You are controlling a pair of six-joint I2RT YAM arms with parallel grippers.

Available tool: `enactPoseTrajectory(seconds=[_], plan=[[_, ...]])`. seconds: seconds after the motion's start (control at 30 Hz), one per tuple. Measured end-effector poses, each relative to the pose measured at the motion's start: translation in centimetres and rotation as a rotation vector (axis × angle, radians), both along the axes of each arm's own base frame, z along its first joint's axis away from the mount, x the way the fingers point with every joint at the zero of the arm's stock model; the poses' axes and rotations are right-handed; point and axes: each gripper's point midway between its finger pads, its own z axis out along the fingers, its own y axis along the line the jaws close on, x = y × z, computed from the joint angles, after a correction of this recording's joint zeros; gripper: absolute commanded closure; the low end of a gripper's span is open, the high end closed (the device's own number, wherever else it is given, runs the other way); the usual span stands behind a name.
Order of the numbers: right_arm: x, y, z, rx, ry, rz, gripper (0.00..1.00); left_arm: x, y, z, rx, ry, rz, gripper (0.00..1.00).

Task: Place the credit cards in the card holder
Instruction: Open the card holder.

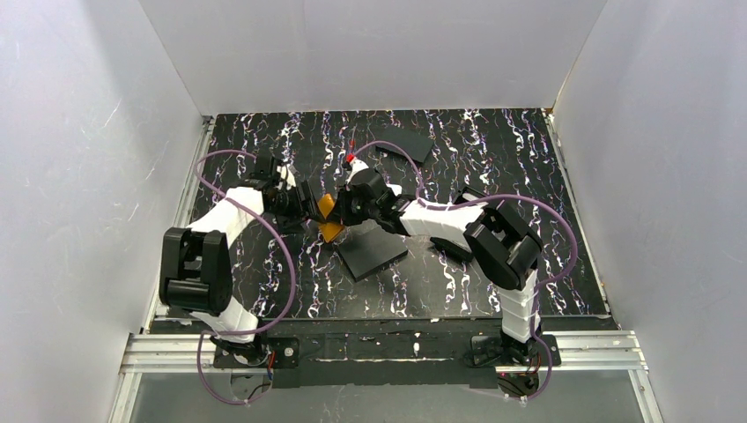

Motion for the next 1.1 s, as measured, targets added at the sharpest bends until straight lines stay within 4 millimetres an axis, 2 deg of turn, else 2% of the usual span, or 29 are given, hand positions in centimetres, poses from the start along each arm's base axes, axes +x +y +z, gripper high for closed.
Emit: enactPoseTrajectory(seconds=[0.1, 0.2, 0.33, 0.57, 0.8, 1.0, 1.1], plan=[[-0.4, -0.1, 0.2, 0.013, 0.006, 0.004, 0.99, 0.2, 0.5, 1.0, -0.007, -0.055, 0.020, 0.28], [-1.2, 0.0, 0.7, 0.031, 0.012, 0.018, 0.99, 0.6, 0.7, 2.8, -0.036, -0.122, 0.042, 0.28], [-1.6, 0.3, 1.3, 0.052, 0.012, 0.031, 0.99, 1.6, 0.8, 3.9, -0.072, -0.176, 0.054, 0.32], [-1.5, 0.3, 1.4, 0.059, 0.019, 0.022, 0.99, 1.4, 0.1, 2.8, -0.105, -0.126, 0.042, 0.44], [-1.2, -0.2, 1.0, 0.036, 0.022, -0.001, 0.99, 0.8, -0.8, 2.0, -0.082, -0.095, 0.005, 0.46], [-1.1, -0.4, 0.7, 0.021, 0.021, -0.010, 0.99, 0.4, -0.9, 1.3, -0.065, -0.057, -0.012, 0.56], [-1.1, -0.6, 0.5, 0.008, 0.017, -0.017, 0.99, 0.5, -1.3, 1.2, -0.048, -0.053, -0.031, 0.56]])
